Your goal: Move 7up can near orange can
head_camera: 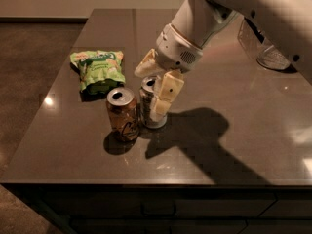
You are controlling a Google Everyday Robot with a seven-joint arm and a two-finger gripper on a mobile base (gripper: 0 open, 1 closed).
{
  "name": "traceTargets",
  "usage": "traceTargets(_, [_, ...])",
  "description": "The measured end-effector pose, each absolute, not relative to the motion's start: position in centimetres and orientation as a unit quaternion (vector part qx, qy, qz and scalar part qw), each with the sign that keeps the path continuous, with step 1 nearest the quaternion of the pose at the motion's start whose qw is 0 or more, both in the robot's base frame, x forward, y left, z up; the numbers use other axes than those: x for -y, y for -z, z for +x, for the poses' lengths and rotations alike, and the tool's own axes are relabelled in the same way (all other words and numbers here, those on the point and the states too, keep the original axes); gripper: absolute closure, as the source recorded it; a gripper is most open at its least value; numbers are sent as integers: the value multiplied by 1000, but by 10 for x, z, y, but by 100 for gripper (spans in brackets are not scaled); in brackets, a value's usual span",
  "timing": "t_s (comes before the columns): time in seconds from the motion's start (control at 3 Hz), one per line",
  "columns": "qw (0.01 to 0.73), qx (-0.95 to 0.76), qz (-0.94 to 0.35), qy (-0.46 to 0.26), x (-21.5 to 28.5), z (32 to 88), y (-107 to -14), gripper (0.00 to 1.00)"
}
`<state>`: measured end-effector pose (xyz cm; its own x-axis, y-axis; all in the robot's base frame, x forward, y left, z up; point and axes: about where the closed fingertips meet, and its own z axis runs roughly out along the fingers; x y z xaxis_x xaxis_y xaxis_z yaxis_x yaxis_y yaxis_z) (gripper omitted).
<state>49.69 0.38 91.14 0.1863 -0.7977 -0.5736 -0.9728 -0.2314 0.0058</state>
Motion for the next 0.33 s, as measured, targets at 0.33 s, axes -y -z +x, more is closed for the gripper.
traceTargets(0.33, [184, -592, -748, -238, -4, 497, -911, 0])
